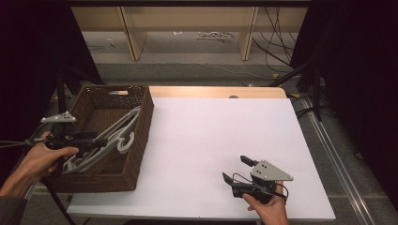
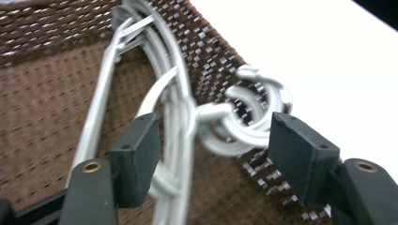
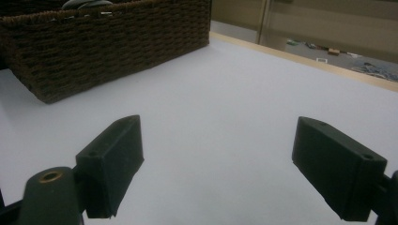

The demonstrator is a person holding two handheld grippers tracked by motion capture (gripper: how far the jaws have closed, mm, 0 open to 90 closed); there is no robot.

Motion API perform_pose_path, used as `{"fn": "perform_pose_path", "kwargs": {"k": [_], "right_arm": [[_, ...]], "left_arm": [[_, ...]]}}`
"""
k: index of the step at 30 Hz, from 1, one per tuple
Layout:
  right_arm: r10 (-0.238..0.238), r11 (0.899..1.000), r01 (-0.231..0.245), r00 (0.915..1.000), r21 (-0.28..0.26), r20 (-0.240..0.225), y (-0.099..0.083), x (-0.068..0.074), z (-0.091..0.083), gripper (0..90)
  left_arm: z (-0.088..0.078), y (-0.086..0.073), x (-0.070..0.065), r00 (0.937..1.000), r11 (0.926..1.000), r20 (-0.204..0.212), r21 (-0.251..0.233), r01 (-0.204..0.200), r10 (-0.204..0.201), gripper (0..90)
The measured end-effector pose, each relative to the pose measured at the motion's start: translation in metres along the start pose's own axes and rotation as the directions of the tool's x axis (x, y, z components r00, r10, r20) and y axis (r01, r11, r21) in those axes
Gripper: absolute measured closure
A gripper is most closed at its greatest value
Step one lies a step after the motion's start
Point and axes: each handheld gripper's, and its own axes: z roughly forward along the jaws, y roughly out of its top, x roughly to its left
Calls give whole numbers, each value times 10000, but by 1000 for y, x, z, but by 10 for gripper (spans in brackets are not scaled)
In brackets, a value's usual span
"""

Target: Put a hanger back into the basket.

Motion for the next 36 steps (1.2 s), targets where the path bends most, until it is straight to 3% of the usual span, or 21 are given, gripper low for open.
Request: {"fn": "perform_pose_path", "kwargs": {"k": [7, 14, 15, 16, 17, 22, 26, 29, 31, 33, 36], "right_arm": [[121, 9999, -121, 9999, 82, -33, 0, 1, 0, 176], [10, 10000, -10, 10000, -22, 18, 0, 0, 0, 176], [-5, 10000, 5, 10000, -11, 32, 0, 0, 0, 176], [124, 9999, -123, 9999, 112, -63, 0, 1, 0, 176], [-46, 10000, 46, 10000, -56, 27, 0, 0, 0, 176], [111, 9999, -111, 9999, 55, -26, 0, 1, 0, 176], [136, 9999, -135, 9999, 88, -55, 0, 1, 0, 176], [-16, 10000, 16, 10000, -58, 29, 0, 0, 0, 176], [2, 10000, -2, 10000, -65, -4, 1, 1, 0, 176], [-8, 10000, 8, 10000, -69, -8, 1, 1, 0, 176], [102, 9999, -102, 9999, 37, -78, 1, 1, -1, 176]], "left_arm": [[3, 5, -20, 9999, 9969, -73, -767, -149, 144, 274], [1, 8, -37, 9984, 9867, -551, -1625, 63, -154, 223], [1, 10, -41, 9976, 9796, -609, -1998, 214, -342, 223], [1, 10, -41, 9976, 9796, -609, -1998, 214, -342, 223], [0, 11, -46, 9969, 9718, -582, -2326, 386, -535, 223], [-2, 11, -59, 9969, 9618, -618, -2722, 309, -496, 221], [0, 8, -75, 9974, 9403, -98, -3344, 637, -711, 221], [7, 5, -90, 9986, 9372, -281, -3472, 328, -454, 219], [11, 3, -100, 9983, 9251, -463, -3795, 149, -351, 218], [15, 2, -110, 9985, 9189, -444, -3942, 133, -335, 217], [22, -1, -127, 9987, 9201, -502, -3915, -156, -44, 211]]}}
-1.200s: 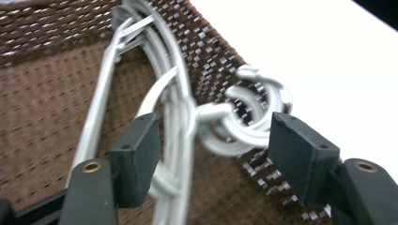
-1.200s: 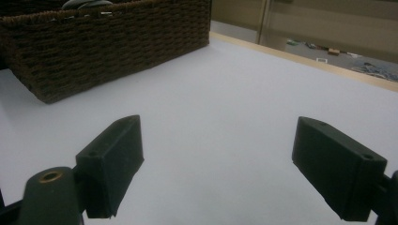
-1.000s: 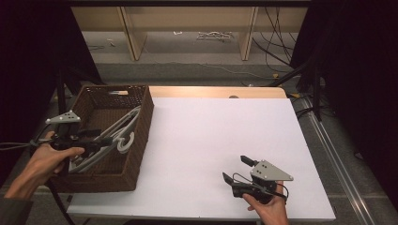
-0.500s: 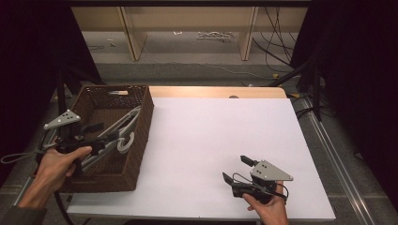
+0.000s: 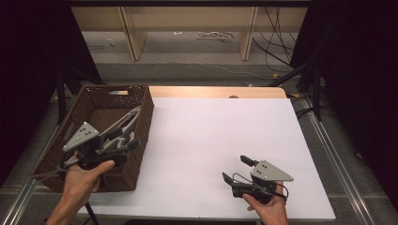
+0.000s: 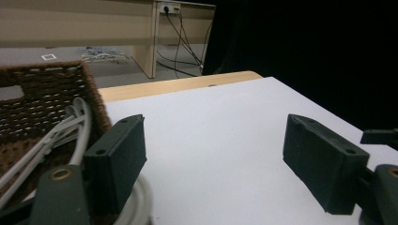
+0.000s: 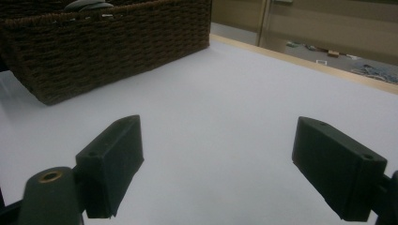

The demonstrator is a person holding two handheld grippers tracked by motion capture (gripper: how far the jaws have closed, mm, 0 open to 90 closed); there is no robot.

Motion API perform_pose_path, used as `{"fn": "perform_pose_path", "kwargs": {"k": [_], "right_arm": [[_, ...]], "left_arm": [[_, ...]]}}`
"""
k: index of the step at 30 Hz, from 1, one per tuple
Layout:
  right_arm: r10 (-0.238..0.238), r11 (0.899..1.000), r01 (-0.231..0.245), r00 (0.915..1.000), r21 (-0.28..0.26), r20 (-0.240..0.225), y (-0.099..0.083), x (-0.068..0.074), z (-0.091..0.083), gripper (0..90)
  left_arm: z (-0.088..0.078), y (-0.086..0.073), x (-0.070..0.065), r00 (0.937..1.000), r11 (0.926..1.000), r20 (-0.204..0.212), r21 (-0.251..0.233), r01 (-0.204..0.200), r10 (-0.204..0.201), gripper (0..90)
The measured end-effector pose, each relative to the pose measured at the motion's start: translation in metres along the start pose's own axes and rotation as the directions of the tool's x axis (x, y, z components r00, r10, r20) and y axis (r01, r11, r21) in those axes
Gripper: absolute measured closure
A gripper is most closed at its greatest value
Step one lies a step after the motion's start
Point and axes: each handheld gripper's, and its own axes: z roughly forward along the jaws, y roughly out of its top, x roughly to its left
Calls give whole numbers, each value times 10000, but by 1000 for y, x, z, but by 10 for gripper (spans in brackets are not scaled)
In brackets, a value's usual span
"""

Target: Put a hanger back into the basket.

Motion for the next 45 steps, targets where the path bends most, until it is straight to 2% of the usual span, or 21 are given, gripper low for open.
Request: {"fn": "perform_pose_path", "kwargs": {"k": [1, 2, 5, 7, 9, 10, 11, 13, 15, 19, 21, 23, 24, 26, 31, 32, 33, 34, 35, 42, 45], "right_arm": [[34, 10000, -34, 10000, 27, -21, 0, 0, 0, 176], [34, 10000, -34, 10000, 27, -21, 0, 0, 0, 176], [23, 10000, -23, 10000, 17, -33, 0, 0, 0, 176], [41, 10000, -41, 10000, -21, -72, 0, 0, 0, 176], [56, 10000, -57, 9999, -72, -86, 0, 1, 0, 176], [56, 10000, -57, 9999, -72, -86, 0, 1, 0, 176], [-120, 9995, 119, 9999, -304, -17, 0, 0, 1, 177], [84, 10000, -85, 9999, -50, -115, 0, 1, 0, 177], [-8, 10000, 8, 10000, -98, -63, 1, 1, -1, 176], [-112, 9997, 113, 9999, -202, 18, 1, 1, 0, 177], [1, 10000, -2, 9999, -60, -169, 1, 2, 0, 177], [1, 10000, -1, 9999, -30, -130, 1, 2, -1, 177], [59, 9997, -62, 9999, -215, -152, 1, 2, 0, 177], [-11, 9999, 9, 9999, -150, -159, 1, 2, -2, 177], [-22, 9997, 22, 10000, -223, 1, 1, 2, -3, 175], [-196, 9993, 197, 9998, -303, 25, 2, 1, -3, 174], [-73, 9996, 72, 10000, -266, -56, 2, 2, -3, 173], [-20, 9995, 15, 9999, -326, -163, 1, 2, -3, 172], [-41, 9998, 39, 9999, -202, -113, 2, 2, -5, 171], [-46, 9995, 43, 9999, -319, -93, 1, 6, -8, 162], [36, 9997, -37, 10000, -233, -37, 0, 7, -15, 159]], "left_arm": [[4, -3, -11, 9998, 9998, 119, -91, -172, 174, 205], [4, -3, -11, 9998, 9998, 119, -91, -172, 174, 199], [13, -7, -26, 9984, 9992, 388, -33, -401, 402, 197], [17, -11, -32, 9978, 9992, 537, -80, -381, 385, 188], [25, -20, -42, 9950, 9977, 759, -192, -644, 656, 187], [25, -20, -42, 9950, 9977, 759, -192, -644, 656, 186], [27, -24, -45, 9941, 9973, 806, -198, -713, 727, 186], [31, -31, -49, 9935, 9971, 858, -174, -741, 753, 180], [37, -42, -52, 9928, 9969, 901, -112, -782, 789, 176], [40, -50, -53, 9926, 9968, 924, -70, -791, 794, 171], [41, -57, -52, 9928, 9974, 969, -156, -698, 710, 167], [42, -63, -51, 9911, 9960, 1001, -222, -864, 882, 156], [42, -65, -51, 9910, 9952, 933, -274, -940, 962, 158], [42, -71, -52, 9907, 9935, 795, -368, -1074, 1101, 157], [42, -85, -54, 9861, 9895, 836, -324, -1411, 1434, 157], [42, -87, -55, 9842, 9878, 845, -267, -1537, 1554, 157], [42, -88, -55, 9834, 9874, 891, -269, -1562, 1580, 157], [42, -88, -55, 9834, 9875, 905, -267, -1555, 1573, 157], [41, -89, -56, 9838, 9875, 874, -296, -1545, 1566, 157], [37, -92, -53, 9845, 9869, 710, -297, -1587, 1605, 157], [35, -92, -51, 9845, 9867, 696, -332, -1589, 1609, 157]]}}
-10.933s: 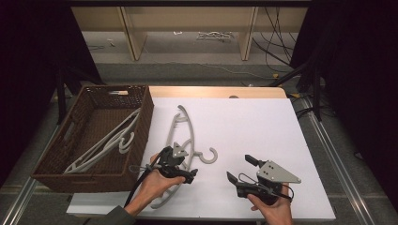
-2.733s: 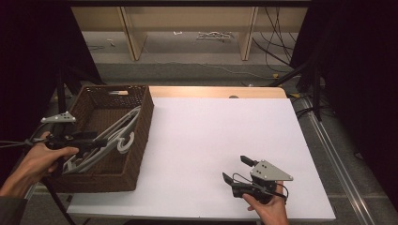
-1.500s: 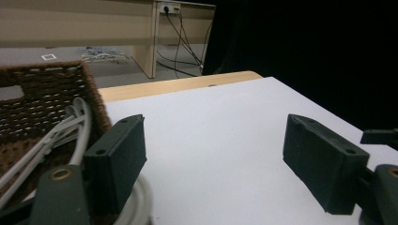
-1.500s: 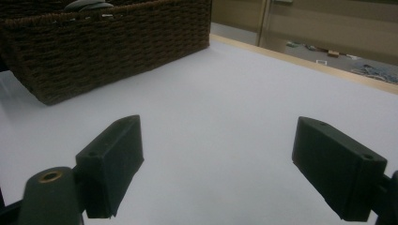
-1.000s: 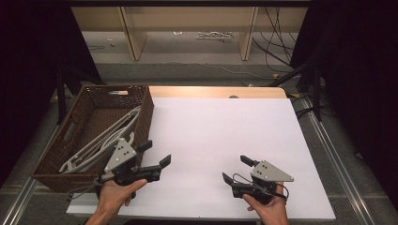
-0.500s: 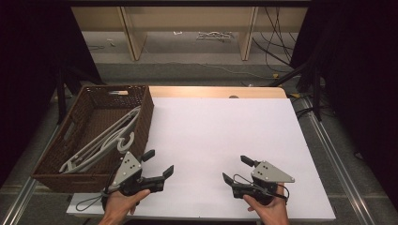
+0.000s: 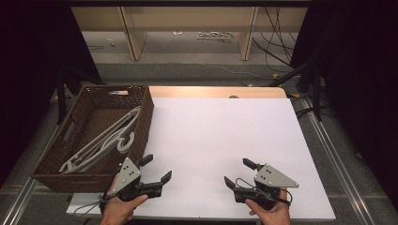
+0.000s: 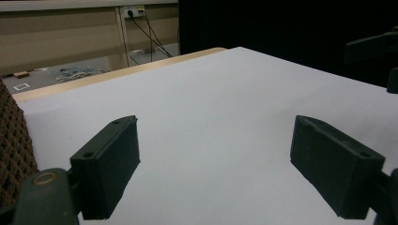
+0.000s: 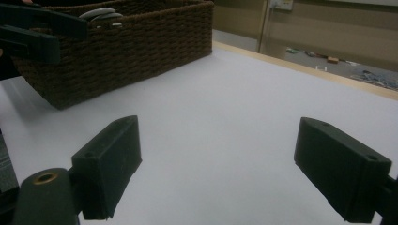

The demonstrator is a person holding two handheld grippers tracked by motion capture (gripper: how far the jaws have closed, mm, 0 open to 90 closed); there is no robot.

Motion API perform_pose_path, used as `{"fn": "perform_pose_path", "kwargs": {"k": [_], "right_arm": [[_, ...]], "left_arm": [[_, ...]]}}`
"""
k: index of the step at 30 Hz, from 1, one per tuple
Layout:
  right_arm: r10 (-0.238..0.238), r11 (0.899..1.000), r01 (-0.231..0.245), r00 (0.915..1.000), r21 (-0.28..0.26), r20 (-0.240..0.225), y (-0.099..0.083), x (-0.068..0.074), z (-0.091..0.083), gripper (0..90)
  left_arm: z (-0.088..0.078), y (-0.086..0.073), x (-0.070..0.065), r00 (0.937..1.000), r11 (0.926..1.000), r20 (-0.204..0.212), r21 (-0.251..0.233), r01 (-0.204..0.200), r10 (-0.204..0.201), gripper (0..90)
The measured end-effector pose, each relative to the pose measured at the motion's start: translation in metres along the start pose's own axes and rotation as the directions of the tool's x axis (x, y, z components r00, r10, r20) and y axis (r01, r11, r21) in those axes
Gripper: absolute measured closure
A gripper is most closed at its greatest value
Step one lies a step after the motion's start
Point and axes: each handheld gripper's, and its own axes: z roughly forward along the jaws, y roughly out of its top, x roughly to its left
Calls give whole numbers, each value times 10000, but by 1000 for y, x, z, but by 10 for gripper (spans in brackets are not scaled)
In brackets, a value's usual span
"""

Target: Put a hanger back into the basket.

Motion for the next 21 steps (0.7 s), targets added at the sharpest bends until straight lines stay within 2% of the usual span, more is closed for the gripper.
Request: {"fn": "perform_pose_path", "kwargs": {"k": [8, 10, 12, 13, 14, 15, 21], "right_arm": [[22, 10000, -23, 10000, -40, -89, -3, 5, -8, 159], [91, 9994, -96, 9998, -319, -178, -4, 5, -6, 159], [35, 10000, -35, 10000, -56, 0, -4, 4, -7, 158], [-84, 9999, 84, 9999, -129, 62, -4, 3, -6, 158], [96, 9997, -101, 9997, -234, -204, -4, 4, -4, 158], [-32, 10000, 32, 10000, -52, -59, -3, 4, -6, 158], [59, 9999, -59, 10000, -159, 4, -3, 4, -6, 158]], "left_arm": [[-1, -1, 2, 10000, 10000, 84, 19, 49, -50, 157], [-2, 0, 3, 10000, 10000, 47, -16, 56, -56, 157], [-2, 0, 4, 9999, 10000, 78, -37, 82, -82, 158], [-1, 0, 4, 9998, 9999, 159, -112, 130, -128, 158], [-2, 1, 4, 9998, 9999, 112, -47, 134, -134, 158], [-2, 1, 4, 9999, 9999, 111, -59, 120, -120, 158], [-3, 1, 4, 9998, 9997, 85, -169, 187, -186, 158]]}}
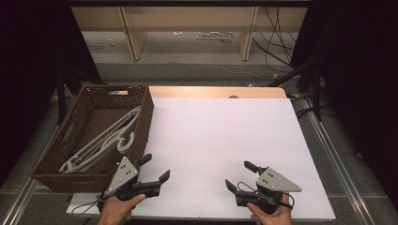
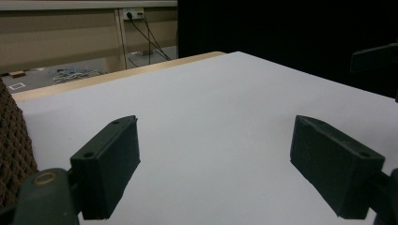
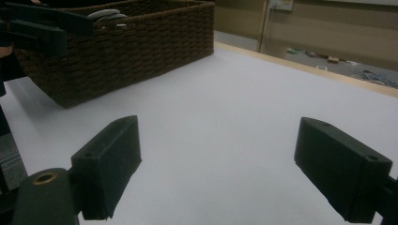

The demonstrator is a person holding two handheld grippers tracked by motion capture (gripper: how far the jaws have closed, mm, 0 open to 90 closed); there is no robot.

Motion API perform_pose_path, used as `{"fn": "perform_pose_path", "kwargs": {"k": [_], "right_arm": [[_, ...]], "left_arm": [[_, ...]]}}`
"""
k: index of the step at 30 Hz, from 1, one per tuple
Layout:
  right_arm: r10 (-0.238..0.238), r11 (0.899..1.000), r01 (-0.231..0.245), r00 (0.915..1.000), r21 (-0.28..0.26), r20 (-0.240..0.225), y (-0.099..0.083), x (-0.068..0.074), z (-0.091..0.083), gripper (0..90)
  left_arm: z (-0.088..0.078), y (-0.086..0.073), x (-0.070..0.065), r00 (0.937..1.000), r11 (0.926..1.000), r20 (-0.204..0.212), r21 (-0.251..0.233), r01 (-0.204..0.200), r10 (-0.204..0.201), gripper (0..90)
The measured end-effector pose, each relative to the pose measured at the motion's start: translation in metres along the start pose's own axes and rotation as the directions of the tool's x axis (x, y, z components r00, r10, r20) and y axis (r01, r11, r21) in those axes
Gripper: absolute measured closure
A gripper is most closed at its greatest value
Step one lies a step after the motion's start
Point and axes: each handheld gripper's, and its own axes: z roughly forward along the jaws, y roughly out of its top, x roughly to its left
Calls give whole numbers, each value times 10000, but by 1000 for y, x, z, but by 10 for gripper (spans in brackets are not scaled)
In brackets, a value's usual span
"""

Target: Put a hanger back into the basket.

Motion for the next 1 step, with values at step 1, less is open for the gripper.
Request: {"fn": "perform_pose_path", "kwargs": {"k": [1], "right_arm": [[-4, 10000, 4, 10000, 15, 18, 0, 0, 0, 158]], "left_arm": [[0, 0, 0, 10000, 10000, 33, 16, -58, 58, 158]]}}
